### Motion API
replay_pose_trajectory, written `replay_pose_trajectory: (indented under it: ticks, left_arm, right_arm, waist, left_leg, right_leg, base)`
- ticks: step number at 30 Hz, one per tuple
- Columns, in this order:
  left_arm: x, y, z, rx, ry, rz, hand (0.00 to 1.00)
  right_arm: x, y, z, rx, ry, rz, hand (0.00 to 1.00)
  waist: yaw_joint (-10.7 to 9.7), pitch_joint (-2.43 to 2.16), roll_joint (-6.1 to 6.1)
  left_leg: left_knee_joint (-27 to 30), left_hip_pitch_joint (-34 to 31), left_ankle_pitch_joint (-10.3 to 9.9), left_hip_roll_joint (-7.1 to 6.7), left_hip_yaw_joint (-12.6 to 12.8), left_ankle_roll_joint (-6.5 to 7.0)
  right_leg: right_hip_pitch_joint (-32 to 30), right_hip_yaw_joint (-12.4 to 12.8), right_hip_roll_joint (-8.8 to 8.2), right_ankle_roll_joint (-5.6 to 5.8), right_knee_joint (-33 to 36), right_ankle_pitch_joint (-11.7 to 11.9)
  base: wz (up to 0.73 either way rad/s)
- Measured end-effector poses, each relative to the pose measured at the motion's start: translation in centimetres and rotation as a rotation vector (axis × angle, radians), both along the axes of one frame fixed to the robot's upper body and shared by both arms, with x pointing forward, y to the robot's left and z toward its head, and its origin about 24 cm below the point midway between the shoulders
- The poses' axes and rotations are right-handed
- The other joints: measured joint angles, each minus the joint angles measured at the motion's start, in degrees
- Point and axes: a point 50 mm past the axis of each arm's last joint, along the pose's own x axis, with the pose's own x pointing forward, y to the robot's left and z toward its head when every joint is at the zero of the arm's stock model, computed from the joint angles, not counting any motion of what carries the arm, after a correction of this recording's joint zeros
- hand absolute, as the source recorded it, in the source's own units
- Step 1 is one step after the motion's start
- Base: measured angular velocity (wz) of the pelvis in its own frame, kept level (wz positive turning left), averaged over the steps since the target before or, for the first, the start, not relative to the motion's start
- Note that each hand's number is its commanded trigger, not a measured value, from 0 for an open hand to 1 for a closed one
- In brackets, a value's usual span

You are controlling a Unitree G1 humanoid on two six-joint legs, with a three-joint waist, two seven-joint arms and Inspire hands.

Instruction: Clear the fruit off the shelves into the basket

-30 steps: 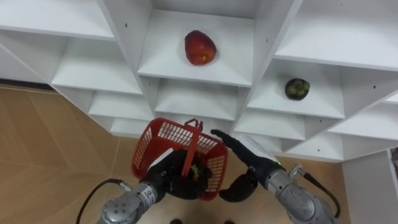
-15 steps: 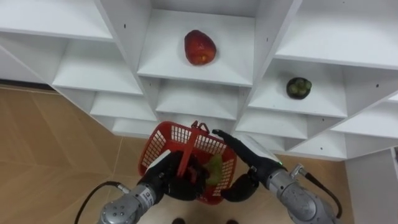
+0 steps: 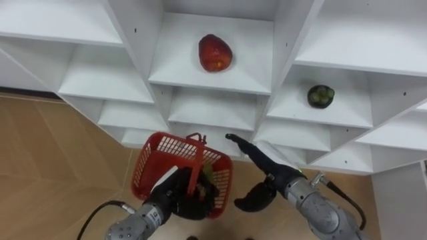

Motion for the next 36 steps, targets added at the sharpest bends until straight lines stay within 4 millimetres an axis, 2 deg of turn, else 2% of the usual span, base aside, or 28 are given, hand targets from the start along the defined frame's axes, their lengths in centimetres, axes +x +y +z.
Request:
replay_pose_trajectory:
  ticks: [5, 9, 15, 20, 21, 27, 36]
  left_arm:
    - [-0.2, 1.1, -0.5, 0.026, 0.021, 0.059, 1.0]
    - [-0.3, 1.6, -0.7, 0.05, 0.021, 0.083, 1.0]
    - [-0.2, 2.1, -0.7, 0.05, 0.016, 0.119, 1.0]
    - [-1.2, 2.9, -1.7, 0.077, 0.063, 0.16, 1.0]
    - [-1.5, 3.0, -1.9, 0.08, 0.074, 0.17, 1.0]
    - [-2.0, 3.6, -2.1, 0.088, 0.081, 0.216, 1.0]
    - [-2.0, 4.2, -2.1, 0.102, 0.074, 0.248, 1.0]
  right_arm:
    - [0.1, 0.3, 0.5, 0.031, -0.014, -0.001, 0.0]
    - [0.4, 0.7, 1.6, 0.076, -0.06, -0.003, 0.0]
    - [0.6, 0.8, 2.2, 0.11, -0.098, -0.018, 0.0]
    - [0.8, 0.8, 3.0, 0.129, -0.143, -0.034, 0.0]
    - [0.8, 0.9, 3.4, 0.166, -0.157, -0.041, 0.0]
    - [1.2, 0.6, 5.3, 0.304, -0.221, -0.094, 0.0]
    - [1.4, 0.5, 6.6, 0.342, -0.301, -0.115, 0.0]
  waist:
    - [0.4, -0.01, -1.38]
    - [1.2, -0.11, -1.7]
    - [1.2, -0.2, -1.78]
    - [1.4, -0.27, -2.03]
    - [1.3, -0.42, -2.33]
    - [1.5, -0.54, -4.02]
    - [1.6, -0.54, -4.02]
  left_leg:
    - [-0.2, 1.5, 0.0, 0.03, 0.3, 0.0]
    - [-0.6, 3.0, 0.0, 0.0, 0.1, -0.01]
    - [-0.9, 4.2, 0.0, 0.02, -0.7, -0.03]
    - [-2.7, 6.7, 0.1, -0.12, -0.7, -0.18]
    - [-3.0, 7.2, 0.1, -0.24, -0.7, -0.26]
    - [-3.7, 9.4, 0.2, -0.16, -1.1, -0.41]
    - [-4.1, 10.0, 0.2, -0.05, -1.9, -0.42]
  right_leg:
    - [1.5, 0.2, 0.41, 0.02, -0.3, 0.0]
    - [3.4, -0.2, 0.59, 0.06, -1.2, 0.2]
    - [5.3, -0.6, 0.67, 0.13, -2.3, 0.2]
    - [7.5, -0.3, 0.87, 0.26, -3.3, 0.2]
    - [8.0, -0.3, 0.92, 0.26, -3.7, 0.2]
    - [11.1, -1.4, 1.17, 0.24, -5.6, 0.3]
    - [12.0, -2.2, 1.1, 0.29, -5.9, 0.3]
  base:
    - [-0.03]
    - [0.04]
    - [0.07]
    - [-0.01]
    - [0.0]
    - [0.08]
    - [0.03]
